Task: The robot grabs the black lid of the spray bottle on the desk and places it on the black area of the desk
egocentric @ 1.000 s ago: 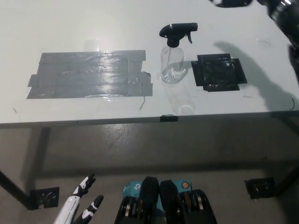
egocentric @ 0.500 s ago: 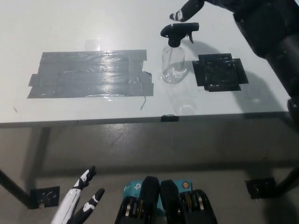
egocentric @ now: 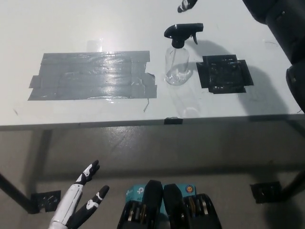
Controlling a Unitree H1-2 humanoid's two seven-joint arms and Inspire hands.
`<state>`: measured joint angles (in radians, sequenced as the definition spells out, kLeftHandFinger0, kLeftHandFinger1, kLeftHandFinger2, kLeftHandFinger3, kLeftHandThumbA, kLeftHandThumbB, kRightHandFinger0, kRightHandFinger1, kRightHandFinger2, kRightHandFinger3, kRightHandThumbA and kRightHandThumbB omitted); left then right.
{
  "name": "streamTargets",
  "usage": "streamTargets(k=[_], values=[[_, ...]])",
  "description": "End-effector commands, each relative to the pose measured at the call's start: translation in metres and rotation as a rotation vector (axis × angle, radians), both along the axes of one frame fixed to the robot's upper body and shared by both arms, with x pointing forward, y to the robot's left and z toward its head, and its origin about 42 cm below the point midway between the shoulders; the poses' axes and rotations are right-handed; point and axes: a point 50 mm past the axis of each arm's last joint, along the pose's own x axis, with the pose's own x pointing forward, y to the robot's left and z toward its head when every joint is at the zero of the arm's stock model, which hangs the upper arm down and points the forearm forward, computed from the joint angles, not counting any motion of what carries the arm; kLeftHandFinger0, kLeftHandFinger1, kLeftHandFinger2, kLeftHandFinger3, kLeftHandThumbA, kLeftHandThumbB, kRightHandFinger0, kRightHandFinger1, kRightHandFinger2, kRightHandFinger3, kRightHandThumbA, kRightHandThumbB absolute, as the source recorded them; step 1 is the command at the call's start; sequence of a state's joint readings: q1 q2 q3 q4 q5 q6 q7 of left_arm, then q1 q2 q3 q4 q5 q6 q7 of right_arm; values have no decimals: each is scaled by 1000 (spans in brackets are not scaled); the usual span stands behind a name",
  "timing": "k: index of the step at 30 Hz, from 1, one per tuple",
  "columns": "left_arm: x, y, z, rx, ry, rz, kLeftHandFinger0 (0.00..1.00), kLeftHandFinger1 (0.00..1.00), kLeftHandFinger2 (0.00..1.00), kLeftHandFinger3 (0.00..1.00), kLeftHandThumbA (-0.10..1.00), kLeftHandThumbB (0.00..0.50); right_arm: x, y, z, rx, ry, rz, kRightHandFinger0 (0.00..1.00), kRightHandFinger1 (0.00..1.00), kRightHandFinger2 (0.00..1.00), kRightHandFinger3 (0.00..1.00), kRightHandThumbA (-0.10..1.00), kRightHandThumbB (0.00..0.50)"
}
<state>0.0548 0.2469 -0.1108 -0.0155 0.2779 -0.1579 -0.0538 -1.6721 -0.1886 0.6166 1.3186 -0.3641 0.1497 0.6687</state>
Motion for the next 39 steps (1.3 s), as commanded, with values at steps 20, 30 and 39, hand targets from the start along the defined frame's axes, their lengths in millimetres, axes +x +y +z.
streamTargets(k=[20, 30, 39], values=[[8, -3, 14, 9, -45, -31, 992, 1000, 1000, 1000, 871, 191, 0, -4, -10, -28, 92, 53, 1000, 1000, 1000, 1000, 826, 500], [10, -4, 17, 8, -53, -38, 955, 1000, 1000, 1000, 865, 213, 4, -12, -34, -94, 92, 45, 1000, 1000, 1000, 1000, 886, 491], [10, -5, 17, 0, -56, -37, 950, 1000, 1000, 1000, 851, 219, 7, -23, -47, -142, 78, -28, 1000, 1000, 1000, 1000, 744, 462]])
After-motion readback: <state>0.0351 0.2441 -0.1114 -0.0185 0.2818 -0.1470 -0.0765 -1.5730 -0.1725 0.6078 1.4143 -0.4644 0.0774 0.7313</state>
